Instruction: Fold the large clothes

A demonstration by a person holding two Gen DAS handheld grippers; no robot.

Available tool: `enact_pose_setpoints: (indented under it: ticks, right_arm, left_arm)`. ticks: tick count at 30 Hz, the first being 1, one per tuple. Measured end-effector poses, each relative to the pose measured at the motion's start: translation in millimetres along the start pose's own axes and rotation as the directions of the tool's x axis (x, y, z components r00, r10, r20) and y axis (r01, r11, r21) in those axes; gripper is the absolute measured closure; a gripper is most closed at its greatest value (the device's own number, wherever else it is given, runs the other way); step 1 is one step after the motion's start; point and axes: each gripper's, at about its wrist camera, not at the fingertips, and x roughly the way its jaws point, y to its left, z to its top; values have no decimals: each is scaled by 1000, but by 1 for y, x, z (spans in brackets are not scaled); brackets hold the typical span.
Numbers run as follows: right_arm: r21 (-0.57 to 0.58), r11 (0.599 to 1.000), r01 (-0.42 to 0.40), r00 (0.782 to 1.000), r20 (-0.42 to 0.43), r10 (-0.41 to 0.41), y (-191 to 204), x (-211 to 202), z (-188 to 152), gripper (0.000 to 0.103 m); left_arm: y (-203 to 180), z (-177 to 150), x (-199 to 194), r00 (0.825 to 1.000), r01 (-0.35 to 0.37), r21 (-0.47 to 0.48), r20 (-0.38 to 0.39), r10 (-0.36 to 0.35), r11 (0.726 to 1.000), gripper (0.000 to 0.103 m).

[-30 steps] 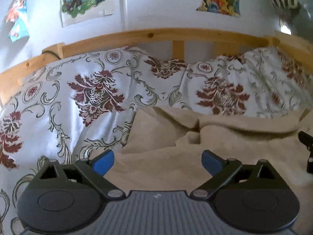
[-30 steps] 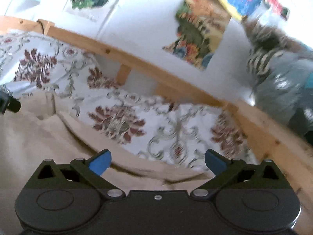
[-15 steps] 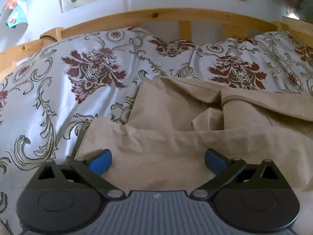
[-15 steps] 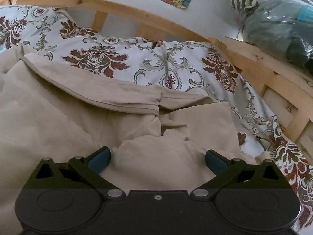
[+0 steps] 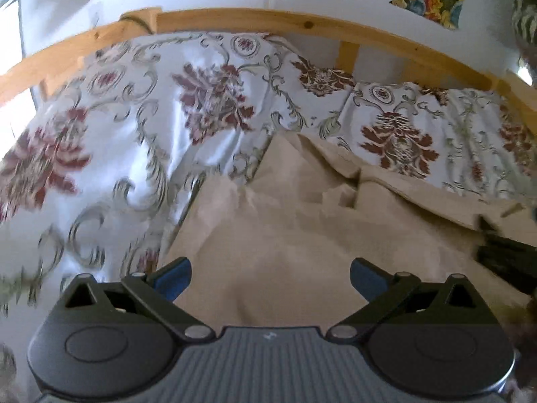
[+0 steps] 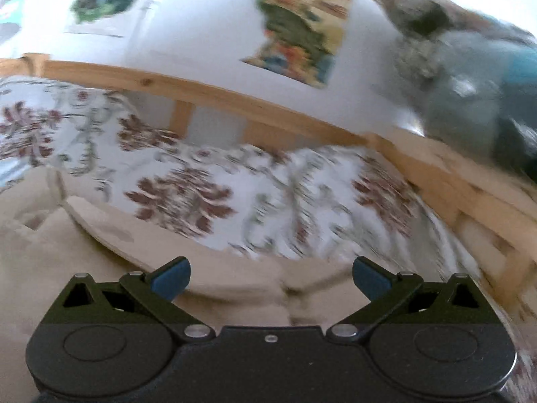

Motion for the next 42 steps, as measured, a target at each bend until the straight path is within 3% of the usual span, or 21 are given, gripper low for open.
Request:
enact_pose_setpoints:
  ticks: [2, 4, 6, 7, 11, 15, 16, 19, 21, 22, 25, 27, 32, 38, 42]
  right_arm:
    - [-51, 998, -35, 999, -34, 33, 10, 13, 1, 1]
    - [-79, 996, -50, 991, -129, 39, 17, 30, -4, 1]
    - [-74, 989, -132, 956, -273, 107, 19, 51, -19, 1]
    - [-24, 989, -143, 952, -277, 131, 13, 54, -24, 1]
    - [5, 990, -139, 953, -270, 135, 9, 50, -24, 1]
    - [40, 996, -81, 951, -297, 89, 7, 29, -11, 1]
    - [62, 996, -69, 958, -274, 84, 2, 22, -3, 1]
    - [102, 994, -25, 994, -101, 35, -4, 7, 17, 1]
    - [77, 997, 23, 1000, -20, -22, 0, 16, 19, 1]
    - [52, 998, 27, 999, -20, -26, 2, 24, 16, 1]
    - [-11, 1000, -19, 984, -179, 17, 12, 53, -5, 1]
    - [-5, 994, -105, 943, -317, 98, 18, 73, -17, 1]
    - [16, 995, -102, 952, -288, 102, 15, 67, -19, 1]
    - [61, 996, -58, 948, -309, 74, 8, 39, -3, 1]
    - [123, 992, -14, 987, -154, 34, -3, 19, 16, 1]
  left_arm:
    - [8, -18, -1, 999, 35, -66, -25, -37, 997, 1]
    - [14, -29, 10, 996, 33, -110, -75, -42, 993, 1]
    - [16, -30, 25, 989, 38, -112, -140, -54, 993, 1]
    - [18, -30, 29, 986, 47, -115, -153, -65, 992, 1]
    - [31, -32, 29, 979, 75, -213, -170, -113, 974, 1]
    - [44, -40, 23, 966, 119, -301, -184, -180, 946, 1]
    - [46, -42, 25, 965, 126, -320, -181, -191, 939, 1]
    - [54, -44, 40, 958, 118, -380, -199, -205, 918, 1]
    - [60, -47, 48, 955, 128, -415, -195, -225, 901, 1]
    - [62, -48, 51, 955, 138, -430, -181, -235, 892, 1]
    - [66, -49, 57, 959, 154, -460, -142, -243, 875, 1]
    - [69, -48, 62, 962, 154, -481, -125, -242, 863, 0]
    - [78, -48, 69, 966, 150, -559, -92, -241, 816, 1]
    - [80, -49, 65, 962, 145, -563, -114, -250, 814, 1]
    - [70, -51, 61, 966, 134, -516, -123, -228, 846, 1]
